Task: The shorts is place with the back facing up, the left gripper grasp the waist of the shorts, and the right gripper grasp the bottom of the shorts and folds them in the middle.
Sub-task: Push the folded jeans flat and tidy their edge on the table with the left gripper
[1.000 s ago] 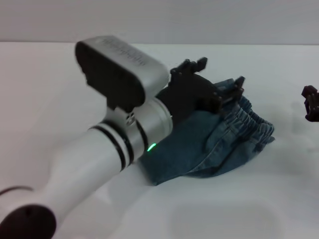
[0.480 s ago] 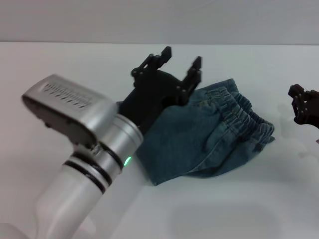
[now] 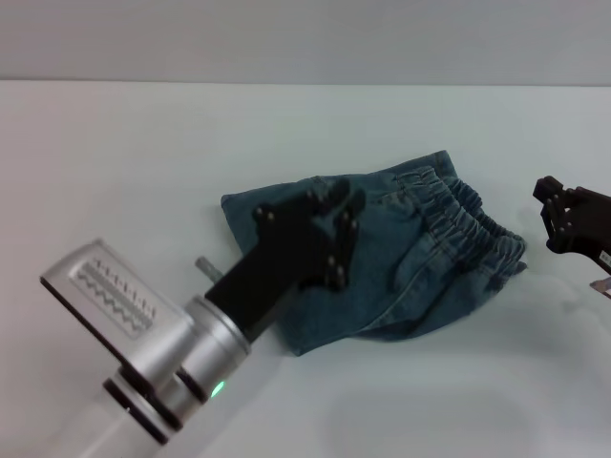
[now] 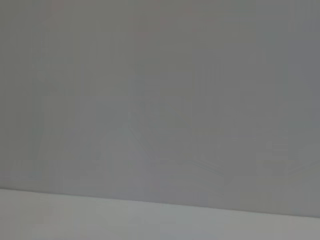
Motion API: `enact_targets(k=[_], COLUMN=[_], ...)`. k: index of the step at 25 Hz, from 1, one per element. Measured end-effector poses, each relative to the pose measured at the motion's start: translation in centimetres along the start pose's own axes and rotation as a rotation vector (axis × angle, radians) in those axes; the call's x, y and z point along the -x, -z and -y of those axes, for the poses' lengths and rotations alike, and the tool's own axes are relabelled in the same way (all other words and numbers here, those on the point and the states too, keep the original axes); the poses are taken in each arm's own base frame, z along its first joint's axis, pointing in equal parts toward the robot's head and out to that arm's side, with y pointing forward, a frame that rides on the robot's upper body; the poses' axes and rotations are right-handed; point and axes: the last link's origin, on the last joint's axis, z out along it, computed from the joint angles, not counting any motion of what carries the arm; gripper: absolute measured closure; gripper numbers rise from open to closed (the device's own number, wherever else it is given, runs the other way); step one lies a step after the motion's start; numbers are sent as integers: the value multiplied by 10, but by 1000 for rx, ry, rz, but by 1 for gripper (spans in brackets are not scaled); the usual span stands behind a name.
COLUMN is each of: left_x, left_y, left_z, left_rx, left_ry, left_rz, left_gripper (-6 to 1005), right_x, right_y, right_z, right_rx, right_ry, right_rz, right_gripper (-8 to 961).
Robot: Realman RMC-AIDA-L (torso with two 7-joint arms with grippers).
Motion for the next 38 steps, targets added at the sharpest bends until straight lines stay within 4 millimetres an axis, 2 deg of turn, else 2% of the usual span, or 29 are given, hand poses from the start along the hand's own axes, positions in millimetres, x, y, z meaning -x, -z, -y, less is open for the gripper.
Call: enact_targets(k=[4, 5, 9, 17, 18, 23, 24, 38], left_x=[5, 18, 25, 29, 38, 43, 51, 62], left_y=[4, 14, 21, 25, 32, 36, 39, 36], left_z=[0, 0, 5, 2, -2, -5, -5, -4], left_rx=[21, 68, 59, 88, 106, 124, 132, 131], left_ry=[-16, -61, -66, -22, 6, 34, 59, 101], left_rz=[11, 44, 62, 93, 136, 169, 221, 309], left_gripper=[757, 788, 955, 999, 999, 999, 999, 1000], right_x=[2, 2, 1, -1, -2, -5, -6, -6], right_y=[-2, -3, -5, -5, -4, -2, -2, -3], right_z=[0, 0, -1, -2, -2, -4, -4, -9], right_rx=[5, 6, 11, 11, 12, 17, 17, 39], right_ry=[3, 4, 2, -6, -8, -19, -21, -31], right_rz=[3, 4, 0, -7, -7, -11, -13, -6], right_gripper=[954, 954, 953, 953, 952, 952, 952, 951])
